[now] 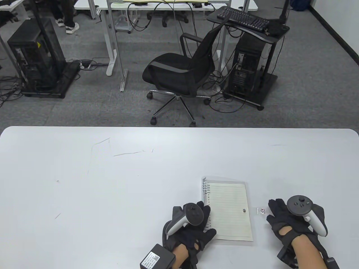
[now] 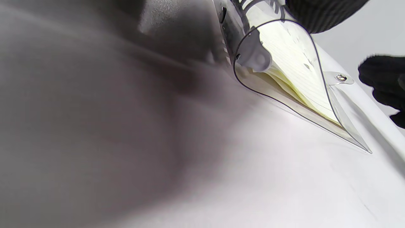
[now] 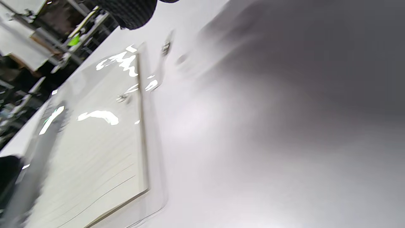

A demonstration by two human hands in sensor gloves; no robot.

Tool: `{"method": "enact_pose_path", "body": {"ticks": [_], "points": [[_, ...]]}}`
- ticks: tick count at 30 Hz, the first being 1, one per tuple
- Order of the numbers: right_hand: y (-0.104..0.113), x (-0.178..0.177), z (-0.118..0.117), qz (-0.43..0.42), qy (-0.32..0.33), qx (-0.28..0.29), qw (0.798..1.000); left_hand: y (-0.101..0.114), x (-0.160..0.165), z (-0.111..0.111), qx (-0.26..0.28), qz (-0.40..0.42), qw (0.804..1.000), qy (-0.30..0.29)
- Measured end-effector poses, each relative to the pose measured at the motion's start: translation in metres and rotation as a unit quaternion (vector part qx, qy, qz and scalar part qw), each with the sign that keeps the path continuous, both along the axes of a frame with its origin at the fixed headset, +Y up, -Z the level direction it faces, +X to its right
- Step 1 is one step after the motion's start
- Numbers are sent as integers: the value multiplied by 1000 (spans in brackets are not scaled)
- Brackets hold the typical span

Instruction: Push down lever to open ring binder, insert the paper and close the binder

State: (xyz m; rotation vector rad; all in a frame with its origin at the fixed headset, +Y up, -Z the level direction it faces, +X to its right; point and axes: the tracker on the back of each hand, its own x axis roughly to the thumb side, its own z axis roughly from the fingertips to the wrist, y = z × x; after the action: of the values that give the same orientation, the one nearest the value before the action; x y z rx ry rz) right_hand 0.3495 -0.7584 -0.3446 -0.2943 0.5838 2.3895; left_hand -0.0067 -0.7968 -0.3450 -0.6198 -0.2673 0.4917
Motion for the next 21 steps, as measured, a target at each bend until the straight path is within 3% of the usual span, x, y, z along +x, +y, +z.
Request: {"method": "enact_pose_path", "body": {"ticks": [4, 9, 15, 21], "points": [[-13, -9, -1, -17, 23, -35, 999, 0, -2, -1, -5, 6, 1000, 0], [-14, -38, -5, -49, 64, 30, 996, 0, -2, 0, -1, 5, 1000, -1], [-26, -75, -9, 17, 128, 43, 991, 0, -2, 0, 0, 5, 1000, -1], [-28, -90, -8, 106, 141, 44, 983, 0, -1, 0, 2, 4, 1000, -1]]}}
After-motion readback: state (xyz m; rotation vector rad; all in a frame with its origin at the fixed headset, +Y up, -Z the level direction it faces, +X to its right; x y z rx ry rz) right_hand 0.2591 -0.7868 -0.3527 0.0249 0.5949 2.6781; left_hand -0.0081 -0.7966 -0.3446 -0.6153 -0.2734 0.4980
